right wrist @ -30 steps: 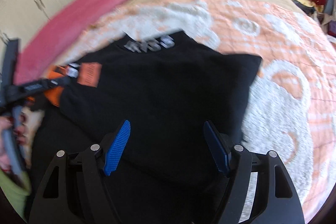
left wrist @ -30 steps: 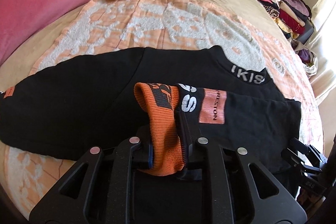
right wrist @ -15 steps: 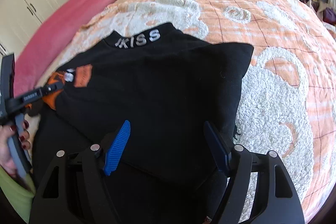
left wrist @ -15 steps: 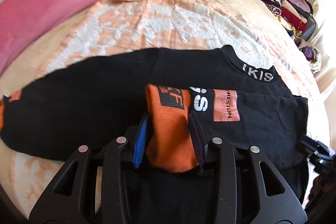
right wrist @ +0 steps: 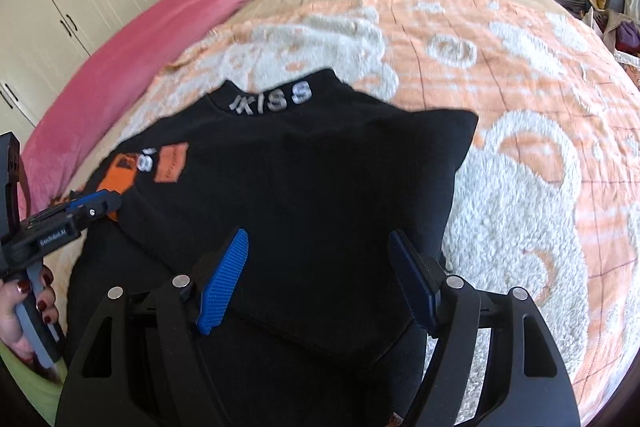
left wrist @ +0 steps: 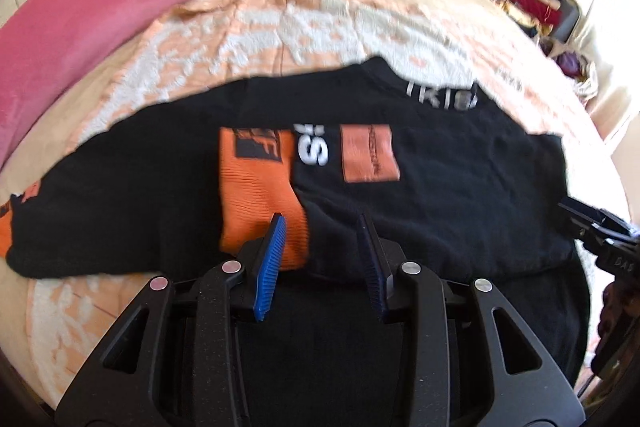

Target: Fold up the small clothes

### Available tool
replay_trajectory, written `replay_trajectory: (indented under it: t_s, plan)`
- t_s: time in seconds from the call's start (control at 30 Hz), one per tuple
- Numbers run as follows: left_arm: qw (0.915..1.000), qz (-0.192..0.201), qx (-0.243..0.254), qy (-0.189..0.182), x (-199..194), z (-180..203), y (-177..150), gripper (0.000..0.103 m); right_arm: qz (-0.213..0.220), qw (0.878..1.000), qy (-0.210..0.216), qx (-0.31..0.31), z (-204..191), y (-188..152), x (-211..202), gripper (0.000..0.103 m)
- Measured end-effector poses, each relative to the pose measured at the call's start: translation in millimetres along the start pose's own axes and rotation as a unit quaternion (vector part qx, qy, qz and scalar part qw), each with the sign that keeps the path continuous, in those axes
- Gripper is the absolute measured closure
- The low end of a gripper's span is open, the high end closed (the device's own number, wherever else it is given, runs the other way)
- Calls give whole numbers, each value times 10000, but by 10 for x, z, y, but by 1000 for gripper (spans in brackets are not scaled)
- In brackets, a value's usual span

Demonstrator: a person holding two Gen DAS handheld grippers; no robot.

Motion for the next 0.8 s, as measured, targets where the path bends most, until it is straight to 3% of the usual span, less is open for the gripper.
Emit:
replay_trajectory:
  t_s: [0.13, 0.43, 0.5, 0.53, 0.6, 0.73, 0.8]
  plan:
    - [9998, -121, 68, 170, 166, -6, -90, 74, -122, 9999, -14, 91, 52, -57, 87, 32]
    - [9999, -98, -122, 2, 107, -64, -93, 74, -107, 9997, 73, 207, 56, -41, 89, 31]
    - [9999, -79, -139, -15, 75, -72, -78, 72, -65, 9995, 144, 260, 52, -25, 61, 26]
    - [9999, -64, -150, -26, 48, -72, -73, 70, -31, 9994, 181, 292, 46, -15, 40, 25]
    - [9998, -2, -175, -19, -5, -75, -56, 54, 8, 9993, 205, 307, 35, 5, 7, 20]
    - [9999, 21, -157, 30, -68, -69, -31, 47, 158, 9994, 127, 269, 4, 62, -80, 13]
    - [9998, 84, -167, 50, -126, -76, -12, 36, 258, 9993, 89, 274, 9, 88, -139, 8]
Point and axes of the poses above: each gripper's, at about its wrist camera, not at the fingertips, and x roughly the way its jaws point, z to its right, y to its top, the point moved 5 cm from there along x, roughly the way its jaws point, and after that the axes turned 3 degrees about y, right-handed, at the moved point
